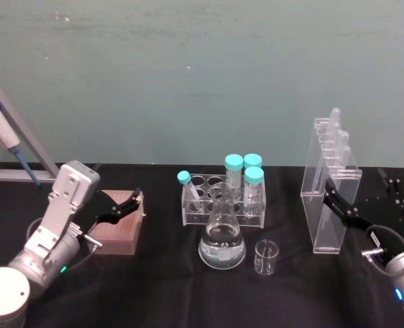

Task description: Place the experimental apparatus aside using one hand.

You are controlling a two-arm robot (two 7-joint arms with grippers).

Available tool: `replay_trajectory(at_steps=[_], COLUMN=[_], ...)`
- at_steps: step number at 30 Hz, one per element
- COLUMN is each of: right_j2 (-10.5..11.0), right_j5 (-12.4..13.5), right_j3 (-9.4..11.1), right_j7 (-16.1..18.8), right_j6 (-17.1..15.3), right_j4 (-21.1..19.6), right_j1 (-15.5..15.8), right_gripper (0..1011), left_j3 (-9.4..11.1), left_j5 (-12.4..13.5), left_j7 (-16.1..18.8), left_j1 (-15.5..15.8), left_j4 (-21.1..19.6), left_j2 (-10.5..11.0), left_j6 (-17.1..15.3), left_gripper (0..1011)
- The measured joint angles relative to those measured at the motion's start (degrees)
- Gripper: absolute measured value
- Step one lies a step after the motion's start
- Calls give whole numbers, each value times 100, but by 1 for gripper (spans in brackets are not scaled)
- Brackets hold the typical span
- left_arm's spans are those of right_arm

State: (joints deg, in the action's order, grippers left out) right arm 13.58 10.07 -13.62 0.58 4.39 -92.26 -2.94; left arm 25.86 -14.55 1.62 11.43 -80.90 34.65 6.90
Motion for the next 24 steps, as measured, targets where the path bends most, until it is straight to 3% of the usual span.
replay_trajectory(at_steps=[24], right_j2=[-487], right_j5=[-489], right_j3=[150], right_j7=[45], right_j6=[72], right_j4=[557], right_j1=[-411], right_gripper=[1003], left_j3=[0], left_j5=[0], left_j7=[0], left_j1=[0], left_j4=[0], left_j2=[0], left_j6=[0], left_gripper=[1000])
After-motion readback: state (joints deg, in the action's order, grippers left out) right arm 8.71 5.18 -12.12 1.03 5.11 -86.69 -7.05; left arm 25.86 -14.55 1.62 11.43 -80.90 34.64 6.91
